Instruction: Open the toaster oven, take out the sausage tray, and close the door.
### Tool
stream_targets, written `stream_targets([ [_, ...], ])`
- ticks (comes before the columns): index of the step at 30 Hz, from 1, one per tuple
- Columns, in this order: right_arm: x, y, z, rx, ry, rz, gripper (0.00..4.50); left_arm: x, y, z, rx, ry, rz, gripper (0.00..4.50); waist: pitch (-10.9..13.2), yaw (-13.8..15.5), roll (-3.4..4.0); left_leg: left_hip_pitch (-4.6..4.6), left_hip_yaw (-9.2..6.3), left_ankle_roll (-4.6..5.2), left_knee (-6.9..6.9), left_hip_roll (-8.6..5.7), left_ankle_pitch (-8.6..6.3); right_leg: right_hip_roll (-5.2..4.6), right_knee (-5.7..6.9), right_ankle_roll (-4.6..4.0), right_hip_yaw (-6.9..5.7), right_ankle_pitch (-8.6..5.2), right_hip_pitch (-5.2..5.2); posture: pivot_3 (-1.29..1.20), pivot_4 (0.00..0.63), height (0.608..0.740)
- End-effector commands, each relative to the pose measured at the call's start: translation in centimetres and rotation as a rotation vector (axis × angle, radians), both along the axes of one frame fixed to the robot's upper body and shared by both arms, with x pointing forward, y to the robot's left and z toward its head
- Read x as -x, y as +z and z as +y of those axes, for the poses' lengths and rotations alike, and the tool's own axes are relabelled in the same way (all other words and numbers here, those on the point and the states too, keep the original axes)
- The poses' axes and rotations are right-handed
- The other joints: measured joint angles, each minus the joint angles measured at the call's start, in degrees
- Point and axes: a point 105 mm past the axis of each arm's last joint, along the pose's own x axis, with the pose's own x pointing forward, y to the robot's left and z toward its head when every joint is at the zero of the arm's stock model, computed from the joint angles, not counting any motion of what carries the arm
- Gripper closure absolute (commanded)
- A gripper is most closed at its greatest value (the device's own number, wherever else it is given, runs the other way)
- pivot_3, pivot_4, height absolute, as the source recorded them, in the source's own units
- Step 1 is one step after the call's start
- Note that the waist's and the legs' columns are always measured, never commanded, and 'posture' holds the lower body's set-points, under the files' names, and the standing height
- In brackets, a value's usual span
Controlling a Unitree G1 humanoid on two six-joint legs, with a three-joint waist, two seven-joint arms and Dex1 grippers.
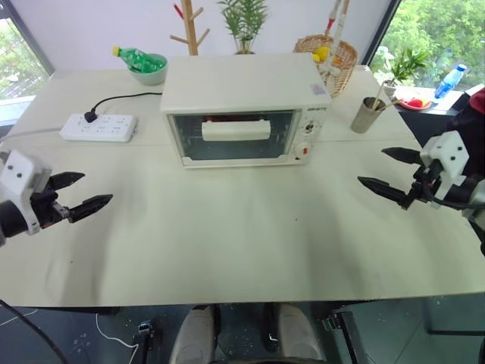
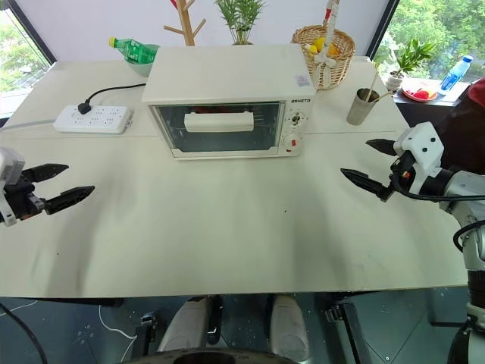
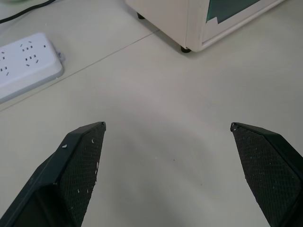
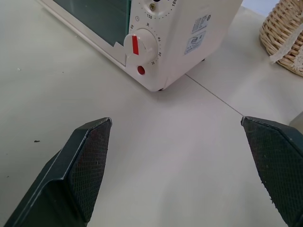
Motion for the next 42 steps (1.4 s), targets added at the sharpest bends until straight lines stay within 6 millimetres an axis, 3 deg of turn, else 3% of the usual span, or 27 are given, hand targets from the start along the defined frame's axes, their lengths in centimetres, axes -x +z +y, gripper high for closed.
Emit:
stream_targets([
  [1, 0.1, 1.6, -0.5, 0.017, -0.015, -0.065, 0.00, -0.1, 0.9, -0.1, -0.010, -0.017, -0.037, 0.08, 0.0, 0.0, 0.00, 0.00, 0.00, 0.00, 0.00, 0.00, 0.00, 0.00, 0.00, 0.00, 0.00, 0.00, 0.00, 0.00, 0.150, 0.740],
  [15, 0.6, 1.2, -0.3, -0.012, -0.011, -0.037, 0.00, -0.3, 0.9, 0.0, 0.037, -0.006, -0.035, 0.08, 0.0, 0.0, 0.00, 0.00, 0.03, 0.00, -0.01, 0.01, 0.00, 0.00, 0.00, 0.00, 0.03, 0.00, -0.02, 0.00, 0.150, 0.740],
  [19, 0.5, 2.0, 0.2, -0.050, -0.001, -0.041, 0.00, -0.7, 2.0, -1.1, 0.051, -0.051, -0.071, 0.08, 0.0, 0.1, 0.00, 0.00, 0.04, 0.00, -0.01, 0.02, 0.00, 0.00, 0.00, -0.01, 0.03, 0.00, -0.03, 0.00, 0.150, 0.740],
  [21, 0.7, 2.8, 1.2, -0.088, 0.045, -0.027, 0.00, -1.1, 3.2, -2.6, 0.089, -0.123, -0.086, 0.08, 0.0, 0.1, 0.00, -0.01, 0.04, 0.00, 0.00, 0.02, 0.00, 0.00, 0.00, -0.01, 0.03, 0.00, -0.03, 0.00, 0.150, 0.740],
  [28, 2.1, 5.1, 7.8, -0.161, 0.254, -0.004, 0.00, -2.2, 5.9, -8.1, 0.114, -0.412, -0.088, 0.08, 0.0, 0.1, -0.03, -0.02, 0.04, 0.00, 0.00, 0.03, 0.00, 0.09, 0.00, 0.12, 0.07, 0.08, -0.02, 0.00, 0.150, 0.740],
  [36, 0.6, 4.2, 13.7, -0.212, 0.293, -0.009, 0.00, -3.8, 8.3, -11.6, 0.101, -0.590, -0.117, 0.08, 0.0, -0.1, -0.07, -0.02, 0.06, 0.00, -0.01, 0.03, 0.00, 0.30, 0.03, 0.12, 0.17, 0.10, -0.09, 0.00, 0.150, 0.740],
  [42, -1.5, 2.9, 16.1, -0.211, 0.292, -0.004, 0.00, -4.3, 8.5, -12.4, 0.091, -0.641, -0.114, 0.08, 0.0, -0.2, -0.07, -0.07, 0.13, 0.01, -0.01, 0.01, 0.00, 0.35, 0.06, 0.15, 0.27, 0.12, -0.18, 0.00, 0.150, 0.740],
])
